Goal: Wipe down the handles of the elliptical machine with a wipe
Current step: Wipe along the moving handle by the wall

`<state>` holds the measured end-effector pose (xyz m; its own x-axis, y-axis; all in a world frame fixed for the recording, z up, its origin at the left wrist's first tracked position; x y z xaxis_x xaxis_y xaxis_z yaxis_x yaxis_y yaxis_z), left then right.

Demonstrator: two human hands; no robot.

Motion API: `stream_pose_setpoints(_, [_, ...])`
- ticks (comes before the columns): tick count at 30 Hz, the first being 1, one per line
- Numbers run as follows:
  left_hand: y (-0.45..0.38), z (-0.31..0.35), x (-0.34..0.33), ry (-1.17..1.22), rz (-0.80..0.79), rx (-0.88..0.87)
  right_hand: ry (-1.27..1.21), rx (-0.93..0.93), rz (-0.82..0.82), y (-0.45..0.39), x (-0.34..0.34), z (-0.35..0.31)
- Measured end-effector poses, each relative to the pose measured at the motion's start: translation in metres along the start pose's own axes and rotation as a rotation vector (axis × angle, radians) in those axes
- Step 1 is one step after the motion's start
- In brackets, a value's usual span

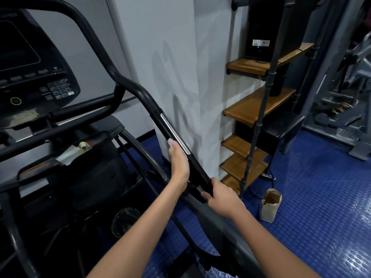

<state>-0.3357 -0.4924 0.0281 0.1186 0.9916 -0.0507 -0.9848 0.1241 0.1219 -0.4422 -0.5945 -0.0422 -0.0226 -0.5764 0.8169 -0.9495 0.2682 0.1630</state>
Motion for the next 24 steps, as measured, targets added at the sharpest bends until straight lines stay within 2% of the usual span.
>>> stream_pose_setpoints(2, [0.008,0.014,-0.001,-0.089,-0.002,-0.189,-0.012,0.0,-0.011,0.003,0.002,0.001])
stream_pose_setpoints(6, [-0.008,0.015,0.007,-0.452,0.04,-0.529,-0.009,-0.004,-0.041,0.012,0.004,0.009])
stream_pose_setpoints(11, [-0.014,0.004,0.036,-0.838,-0.026,-0.799,0.062,-0.011,-0.078,0.026,0.004,0.025])
stream_pose_setpoints(14, [-0.012,0.002,0.049,-1.121,-0.096,-0.911,0.088,-0.008,-0.063,0.031,0.005,0.026])
stream_pose_setpoints(18, [-0.002,-0.007,0.055,-1.392,-0.275,-1.055,0.151,0.005,-0.02,0.036,0.005,0.023])
stream_pose_setpoints(24, [0.015,-0.026,0.04,-1.483,-0.447,-1.09,0.19,-0.016,0.048,0.047,0.007,0.021])
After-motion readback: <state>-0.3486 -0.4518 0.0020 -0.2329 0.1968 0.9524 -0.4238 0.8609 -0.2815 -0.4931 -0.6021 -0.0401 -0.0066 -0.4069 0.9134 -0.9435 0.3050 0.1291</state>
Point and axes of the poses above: each hand's wrist, its own y-axis away from the middle knuckle, its own x-axis out of the back of the hand, z = x × y, the point moved 2 cm from there along -y, towards the middle knuckle, and after that the axes turned 4 degrees about y, right-handed, at the moved point
